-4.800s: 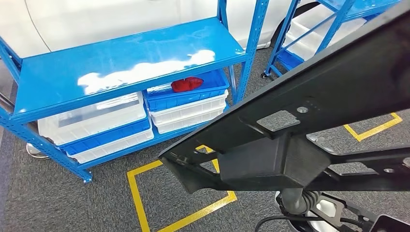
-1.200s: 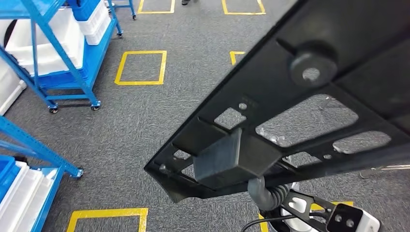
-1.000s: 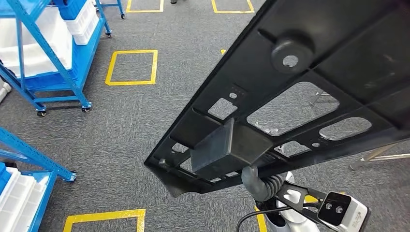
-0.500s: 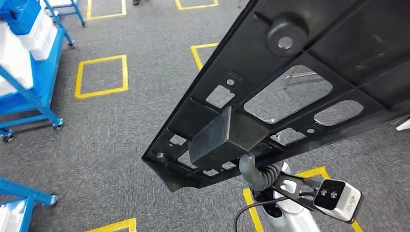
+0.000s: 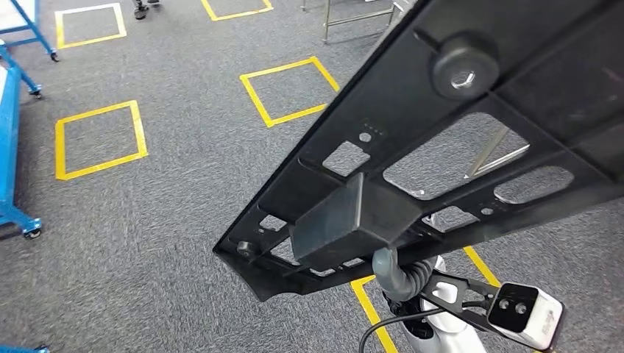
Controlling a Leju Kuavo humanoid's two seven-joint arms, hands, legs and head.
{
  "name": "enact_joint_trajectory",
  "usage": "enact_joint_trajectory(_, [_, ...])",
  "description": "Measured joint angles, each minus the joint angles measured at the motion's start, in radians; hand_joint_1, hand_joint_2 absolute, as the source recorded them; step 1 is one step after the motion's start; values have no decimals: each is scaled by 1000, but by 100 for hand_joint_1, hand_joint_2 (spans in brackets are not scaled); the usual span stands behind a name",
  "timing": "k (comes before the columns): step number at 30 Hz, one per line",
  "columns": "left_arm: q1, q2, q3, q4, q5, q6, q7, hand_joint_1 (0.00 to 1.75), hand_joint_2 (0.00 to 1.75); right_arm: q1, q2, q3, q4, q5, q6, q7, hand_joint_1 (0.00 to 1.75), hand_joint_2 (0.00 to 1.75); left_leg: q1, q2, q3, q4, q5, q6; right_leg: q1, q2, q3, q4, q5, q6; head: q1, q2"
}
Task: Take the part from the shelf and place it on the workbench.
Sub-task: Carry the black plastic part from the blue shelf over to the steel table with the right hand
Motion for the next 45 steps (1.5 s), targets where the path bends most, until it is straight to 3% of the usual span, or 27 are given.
enact_joint_trajectory(2, [3, 0, 4, 0, 2, 0, -2, 0, 175, 4, 2, -1, -7, 3, 4, 0, 175, 175, -3, 24, 1, -3, 0, 9, 2, -60, -53, 109, -57, 6, 0, 0])
enact_joint_trajectory(4, [6, 0, 8, 0, 4, 0, -2, 0, 175, 10, 3, -1, -9, 6, 6, 0, 175, 175, -8, 50, 1, -3, -2, 13, 1, -80, -115, 232, -104, 8, 0, 0])
enact_joint_trajectory(5, [6, 0, 10, 0, 5, 2, -1, 0, 175, 14, 3, -1, -9, 7, 6, 0, 175, 175, -10, 63, 2, -3, -4, 14, 1, -83, -126, 253, -103, 6, 0, 0])
enact_joint_trajectory(6, [6, -1, 12, 0, 6, 4, -1, 0, 175, 18, 4, -1, -9, 8, 7, 0, 175, 175, -12, 76, 3, -3, -6, 14, 2, -85, -115, 234, -85, 3, 0, 0])
enact_joint_trajectory(7, [5, -2, 13, 0, 7, 7, 0, 0, 175, 21, 4, -1, -9, 10, 9, 0, 175, 175, -13, 87, 6, -3, -8, 13, 4, -93, -84, 177, -54, -1, 0, 0])
enact_joint_trajectory(9, [4, -5, 15, 0, 9, 13, 2, 0, 175, 25, 5, -1, -13, 13, 14, 0, 175, 175, -17, 106, 13, -3, -14, 8, 17, -142, -8, 35, -5, -16, 0, 0])
enact_joint_trajectory(11, [4, -9, 18, 0, 11, 16, 4, 0, 175, 27, 8, -2, -18, 14, 20, 0, 175, 175, -20, 125, 19, -3, -20, 0, 30, -173, 26, -32, 6, -29, 0, 0])
enact_joint_trajectory(13, [2, -12, 20, 0, 14, 14, 8, 0, 175, 31, 10, -4, -20, 15, 21, 0, 175, 175, -20, 147, 25, -7, -25, -9, 32, -149, 27, -39, 8, -36, 0, 0])
enact_joint_trajectory(14, [1, -13, 21, 0, 16, 10, 11, 0, 175, 35, 11, -5, -21, 15, 22, 0, 175, 175, -19, 142, 28, -4, -30, -15, 29, -136, 32, -47, 12, -40, 0, 0])
enact_joint_trajectory(16, [0, -15, 24, 0, 21, 2, 15, 0, 175, 40, 12, -8, -24, 16, 24, -1, 175, 175, -17, 99, 8, 48, -64, -24, 21, -112, 42, -60, 18, -49, 0, 0])
enact_joint_trajectory(18, [3, -16, 29, 0, 24, -2, 18, 0, 175, 44, 15, -10, -24, 16, 25, -1, 175, 175, -13, 55, -51, 165, -118, -29, 19, -88, 45, -63, 19, -54, 0, 0])
enact_joint_trajectory(20, [6, -16, 34, 0, 24, 0, 20, 0, 175, 55, 16, -11, -24, 19, 25, 0, 175, 175, -11, 45, -100, 247, -133, -32, 18, -59, 47, -62, 18, -55, 0, 0])
enact_joint_trajectory(22, [8, -17, 36, 0, 18, 4, 23, 0, 175, 73, 16, -14, -25, 26, 24, 0, 175, 175, -8, 38, -89, 199, -76, -34, 17, -28, 52, -58, 14, -52, 0, 0])
enact_joint_trajectory(24, [9, -18, 36, 0, 10, 10, 26, 0, 175, 88, 16, -18, -26, 32, 23, 0, 175, 175, -3, -1, -42, 76, -8, -32, 15, -2, 53, -49, 7, -43, 0, 0])
enact_joint_trajectory(26, [7, -19, 36, 0, 4, 15, 27, 0, 175, 100, 16, -22, -29, 35, 20, 0, 175, 175, 0, -39, -14, 9, 9, -28, 12, 19, 45, -40, 3, -32, 0, 0])
enact_joint_trajectory(28, [3, -21, 36, 0, 0, 18, 28, 0, 175, 118, 16, -26, -38, 39, 17, 0, 175, 175, -2, -34, -8, -1, 5, -17, 7, 39, 38, -40, 5, -19, 0, 0])
enact_joint_trajectory(29, [1, -23, 36, 0, -3, 19, 28, 0, 175, 128, 16, -28, -43, 41, 14, 0, 175, 175, -3, -23, -5, -5, 6, -11, 6, 34, 36, -37, 3, -14, 0, 0])
enact_joint_trajectory(31, [1, -25, 36, 0, -9, 20, 27, 0, 175, 140, 16, -31, -53, 47, 8, 0, 175, 175, -2, 1, 1, -15, 9, 2, 8, -10, 15, 8, -26, -4, 0, 0])
enact_joint_trajectory(33, [4, -25, 36, 0, -14, 19, 27, 0, 175, 145, 15, -33, -58, 51, 2, 0, 175, 175, -5, 27, 4, -18, 7, 10, 5, -62, -45, 125, -82, 5, 0, 0])
enact_joint_trajectory(35, [5, -25, 35, 0, -20, 18, 27, 0, 175, 151, 15, -33, -59, 52, -4, 0, 175, 175, -7, 53, 5, -18, 4, 12, -1, -77, -100, 224, -111, 11, 0, 0])
enact_joint_trajectory(36, [5, -25, 35, 0, -22, 16, 26, 0, 175, 151, 15, -33, -58, 52, -7, 0, 175, 175, -7, 66, 6, -18, 1, 11, -3, -80, -103, 227, -100, 12, 0, 0])
enact_joint_trajectory(38, [3, -25, 35, 0, -27, 10, 23, 0, 175, 144, 15, -33, -58, 51, -14, 0, 175, 175, -7, 89, 13, -18, -4, 7, -4, -101, -53, 126, -38, 10, 0, 0])
enact_joint_trajectory(39, [3, -25, 34, 0, -29, 7, 21, 0, 175, 138, 15, -33, -58, 51, -16, 0, 175, 175, -9, 99, 17, -17, -8, 3, 0, -127, -17, 56, -12, 6, 0, 0])
enact_joint_trajectory(41, [2, -25, 34, 0, -33, 1, 17, 0, 175, 128, 15, -33, -58, 49, -17, 0, 175, 175, -13, 116, 25, -17, -15, -7, 9, -160, 27, -31, 12, -6, 0, 0])
enact_joint_trajectory(42, [1, -25, 34, 0, -34, 0, 15, 0, 175, 123, 15, -33, -58, 49, -17, 0, 175, 175, -14, 126, 28, -17, -18, -13, 14, -162, 31, -41, 9, -12, 0, 0])
enact_joint_trajectory(44, [-2, -24, 33, 0, -36, -1, 12, 0, 175, 118, 15, -33, -59, 49, -17, 0, 175, 175, -15, 146, 37, -20, -23, -24, 13, -136, 33, -47, 11, -23, 0, 0])
enact_joint_trajectory(45, [-4, -24, 33, 0, -37, -2, 11, 0, 175, 116, 15, -33, -59, 49, -17, 0, 175, 175, -14, 140, 38, -12, -32, -30, 11, -125, 39, -53, 14, -29, 0, 0])
